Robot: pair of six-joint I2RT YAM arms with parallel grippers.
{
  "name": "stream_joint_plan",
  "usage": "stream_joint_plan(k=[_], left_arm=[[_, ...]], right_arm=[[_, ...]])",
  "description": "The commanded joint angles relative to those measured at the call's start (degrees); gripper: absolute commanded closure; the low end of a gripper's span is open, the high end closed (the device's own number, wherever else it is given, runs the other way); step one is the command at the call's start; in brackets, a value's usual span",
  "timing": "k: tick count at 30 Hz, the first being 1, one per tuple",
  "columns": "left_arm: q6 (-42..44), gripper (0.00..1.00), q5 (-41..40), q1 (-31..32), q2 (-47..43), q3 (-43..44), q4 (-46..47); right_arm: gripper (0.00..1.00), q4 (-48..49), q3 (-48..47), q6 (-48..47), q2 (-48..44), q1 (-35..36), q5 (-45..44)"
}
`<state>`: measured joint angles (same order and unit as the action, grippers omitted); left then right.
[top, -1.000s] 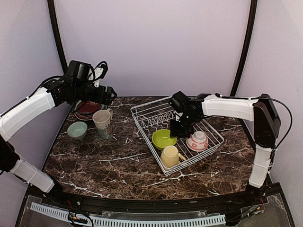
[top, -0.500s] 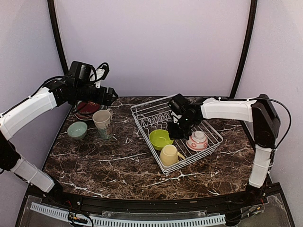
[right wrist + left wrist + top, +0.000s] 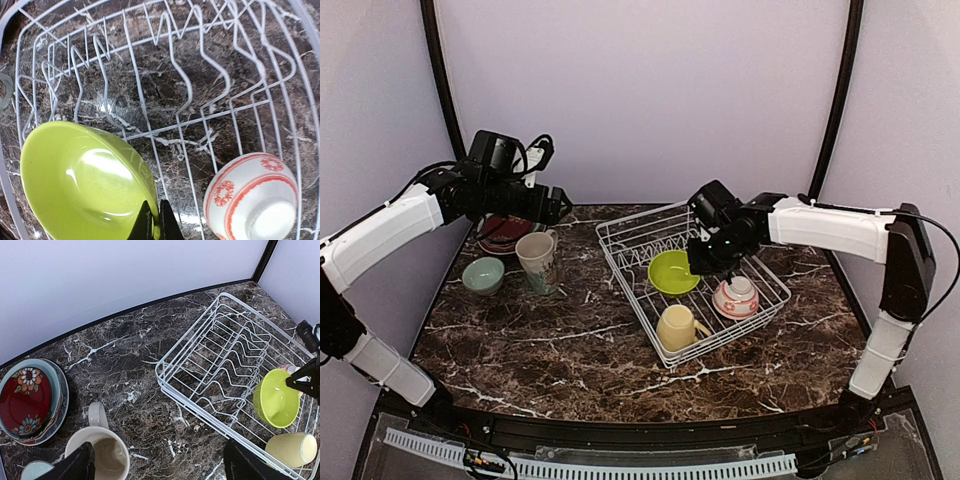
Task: Unload the mixed dishes from the dish rack
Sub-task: Grab the bowl from the dish rack, then pass from the right arm to the left
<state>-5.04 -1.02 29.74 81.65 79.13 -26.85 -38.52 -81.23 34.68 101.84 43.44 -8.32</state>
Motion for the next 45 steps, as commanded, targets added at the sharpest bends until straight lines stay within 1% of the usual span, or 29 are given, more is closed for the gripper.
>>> stream_joint_plan(k=[1,5,7,8,11,12,16,19,22,26,27,30,36,38,41,44,45], left_arm=[[-0.6,0.11,1.9,-0.3,0.2,1.4,-1.4],[-0.8,0.1,4.4,-0.3,0.4,1.1,-0.8],[-1.1,0.1,6.4,-0.2,0.6,0.7,0.3],[-1.5,0.1,8.7,-0.2,0.4,0.1,0.9],[-2.3,0.1,15.3,0.2,0.4,-1.1,3.7],[-2.6,0.1,16.4,0.4,0.6,-1.2,4.1],[-3.4,0.12,19.3,3.3,2.4,-0.5,4.2],[-5.1,0.15,16.7,7.0,4.3,1.7,2.3],[-7.6,0.19,13.9,11.9,5.3,3.1,1.3],[-11.4,0.24,5.7,16.1,6.0,3.6,-0.9],[-12.4,0.25,1.6,16.7,6.3,3.8,-1.7],[-14.3,0.29,-5.3,19.1,6.3,3.5,-4.6],[-17.9,0.38,-7.8,20.6,5.5,2.6,-6.1],[-18.6,0.42,-8.8,21.0,5.6,2.7,-6.8],[-19.3,0.51,-9.7,21.2,5.6,3.2,-8.0],[-20.0,0.54,-11.3,21.4,5.8,3.5,-9.9],[-20.2,0.57,-11.7,21.4,5.7,3.6,-10.4]], right_arm=[[1.0,0.8,0.8,-1.1,-6.0,-0.4,-7.9],[1.0,1.0,0.0,-1.9,-7.8,-0.7,-9.2],[1.0,1.8,-0.7,-2.3,-8.3,-0.7,-7.2],[1.0,3.1,-0.7,-2.7,-8.8,-0.8,-5.6],[1.0,9.3,1.4,-4.4,-10.8,-0.5,-0.1],[1.0,11.3,2.2,-4.9,-11.5,-0.4,1.0],[1.0,12.9,1.2,-5.1,-11.2,0.5,1.3],[1.0,11.1,-1.8,-5.6,-9.4,2.1,1.4],[1.0,9.8,-4.1,-6.3,-8.5,4.8,-0.9],[1.0,9.3,-4.6,-6.4,-8.4,7.7,-3.1],[1.0,9.5,-4.4,-6.4,-8.5,8.2,-3.3],[1.0,10.2,-3.6,-6.3,-8.6,9.6,-4.4],[1.0,11.5,-3.1,-6.5,-8.7,12.3,-6.7],[1.0,12.0,-3.2,-6.4,-8.4,13.2,-7.2],[1.0,11.5,-4.2,-6.0,-7.3,14.6,-8.4],[1.0,11.3,-5.1,-6.8,-6.2,16.3,-11.1],[1.0,11.2,-5.5,-7.0,-5.8,16.9,-12.3]])
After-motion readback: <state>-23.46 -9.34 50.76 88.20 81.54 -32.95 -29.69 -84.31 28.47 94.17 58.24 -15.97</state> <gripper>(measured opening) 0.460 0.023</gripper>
